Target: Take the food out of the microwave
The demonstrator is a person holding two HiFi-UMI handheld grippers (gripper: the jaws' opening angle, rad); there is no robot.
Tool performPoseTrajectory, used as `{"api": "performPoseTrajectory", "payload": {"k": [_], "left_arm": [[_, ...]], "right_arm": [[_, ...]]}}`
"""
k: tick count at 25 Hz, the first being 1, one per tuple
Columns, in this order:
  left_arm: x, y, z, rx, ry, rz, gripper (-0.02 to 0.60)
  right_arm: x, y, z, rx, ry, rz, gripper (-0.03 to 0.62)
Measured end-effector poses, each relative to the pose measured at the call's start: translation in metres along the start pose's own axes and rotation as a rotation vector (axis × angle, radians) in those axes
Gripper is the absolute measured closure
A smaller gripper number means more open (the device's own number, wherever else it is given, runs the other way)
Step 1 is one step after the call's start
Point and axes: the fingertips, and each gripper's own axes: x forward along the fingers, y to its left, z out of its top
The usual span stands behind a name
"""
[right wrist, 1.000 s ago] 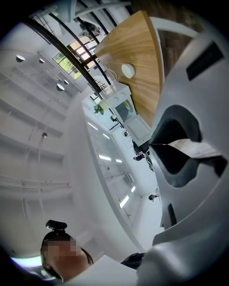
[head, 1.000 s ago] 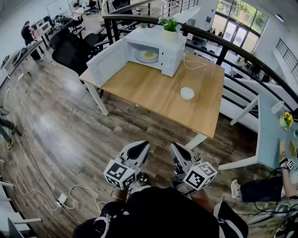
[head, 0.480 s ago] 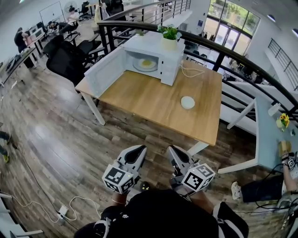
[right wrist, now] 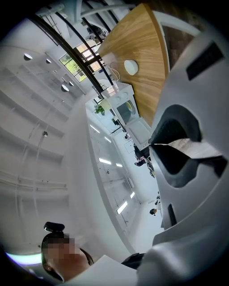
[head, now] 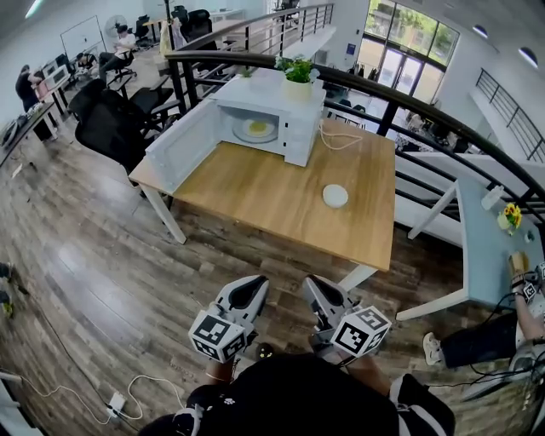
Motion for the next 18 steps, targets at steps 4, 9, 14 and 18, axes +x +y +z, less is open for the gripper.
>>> {"api": "performPoseTrajectory", "payload": {"k": [4,9,14,18], "left_arm": [[-0.002,-0.003,0.001,0.002,0.003,0.000,0.557],[-0.003,-0.001,0.003,0.002,0.007,-0.002,0.557],[0.001,-0.005,-0.002,-0.007,0.024,-0.021,0.557],[0.009,-0.007,-0.001,0.001,0.024,-0.041,0.555]], "right_arm": [[-0.002,0.005,0.002,-0.004,0.000,0.004,0.585],[0.001,0.006,0.002,-0.012,0.006,0.008,0.582],[-0.003,0.006,0.001,-0.012,0.004,-0.008,0.579],[-0.007,0.001,0.003,-0.013,-0.001,-0.026,0.576]]}}
